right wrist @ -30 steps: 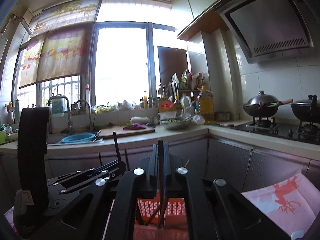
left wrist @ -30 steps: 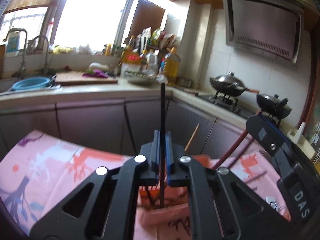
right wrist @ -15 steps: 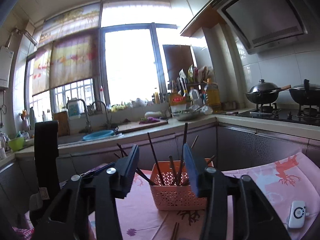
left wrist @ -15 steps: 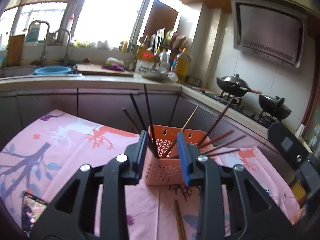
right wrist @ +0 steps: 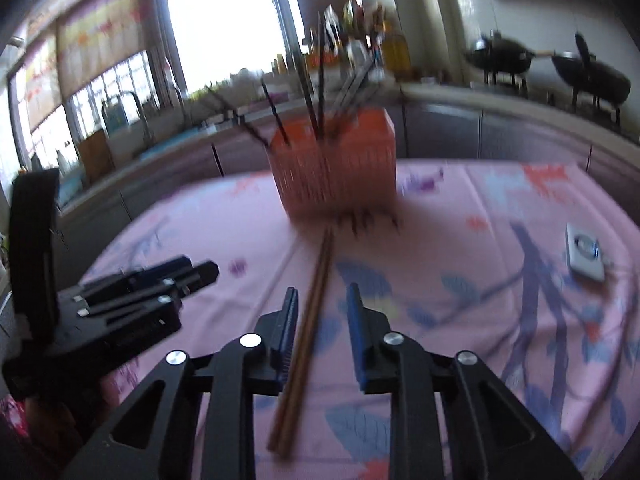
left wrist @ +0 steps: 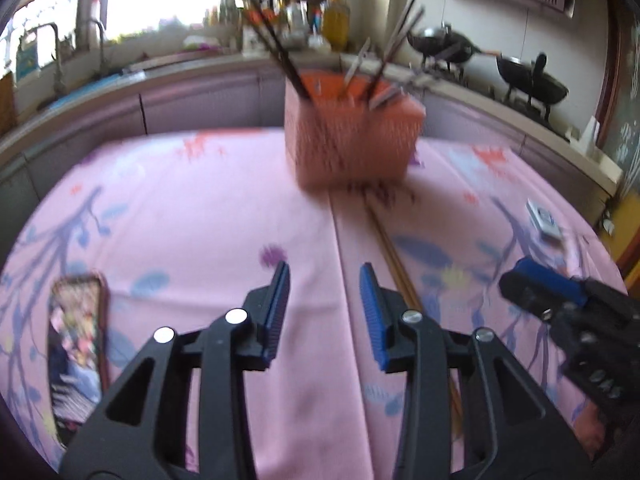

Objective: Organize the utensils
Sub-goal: 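Lower both grippers to the last wooden chopsticks and each grasp one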

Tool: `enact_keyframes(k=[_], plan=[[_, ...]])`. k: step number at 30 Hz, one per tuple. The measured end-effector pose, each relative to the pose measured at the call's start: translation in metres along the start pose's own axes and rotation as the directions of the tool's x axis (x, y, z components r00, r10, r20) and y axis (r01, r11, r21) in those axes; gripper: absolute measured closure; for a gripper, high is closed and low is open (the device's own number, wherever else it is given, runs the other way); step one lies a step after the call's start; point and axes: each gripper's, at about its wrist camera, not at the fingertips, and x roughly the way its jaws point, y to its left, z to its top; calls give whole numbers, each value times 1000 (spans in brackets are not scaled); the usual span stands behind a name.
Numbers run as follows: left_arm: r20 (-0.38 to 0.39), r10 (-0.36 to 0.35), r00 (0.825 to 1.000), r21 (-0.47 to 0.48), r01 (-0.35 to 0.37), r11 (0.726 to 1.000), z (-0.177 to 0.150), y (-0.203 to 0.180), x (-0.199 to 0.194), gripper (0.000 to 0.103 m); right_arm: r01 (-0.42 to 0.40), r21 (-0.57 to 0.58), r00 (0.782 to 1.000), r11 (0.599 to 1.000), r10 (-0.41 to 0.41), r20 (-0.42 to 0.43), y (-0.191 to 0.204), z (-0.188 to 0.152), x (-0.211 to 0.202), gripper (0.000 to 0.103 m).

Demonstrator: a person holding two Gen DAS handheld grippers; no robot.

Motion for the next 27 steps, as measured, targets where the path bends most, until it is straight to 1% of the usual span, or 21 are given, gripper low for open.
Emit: enact_keyframes(k=[2,5,11,15,18,20,21,24,27], plan=[[-37,-11,999,-18,10,1000,-5,4,5,69,14,-14,998,1000,-15,-57,1,-8,9,103],[-64,-18,998,-51,14,999,-9,12,9,69,17,-31,995,999,-20,-100,7,-18,17,103],[-100,-32,995,-110,21,994,-11,25,13,69,4,-43,989,999,-10,-151,10,-22,27,103],[-109,-40,993,-103,29,994,-11,20,15,69,-13,-46,986,999,6,-167,12,-23,33,103],[-113,-48,992,-90,38,995,-10,16,16,69,-21,-72,983,997,7,-186,17,-25,37,103],[-118,-52,992,-82,43,996,-11,13,17,69,-4,-95,979,995,-15,-203,19,-29,42,103],[-119,-53,991,-79,44,996,-11,12,17,69,3,-103,980,995,-23,-195,20,-28,42,103],[-126,-59,990,-75,50,996,-10,8,19,69,-4,-106,977,994,-19,-210,21,-29,45,103],[-143,-88,986,-76,78,994,-7,3,22,69,2,-145,978,989,-31,-204,29,-33,47,103]])
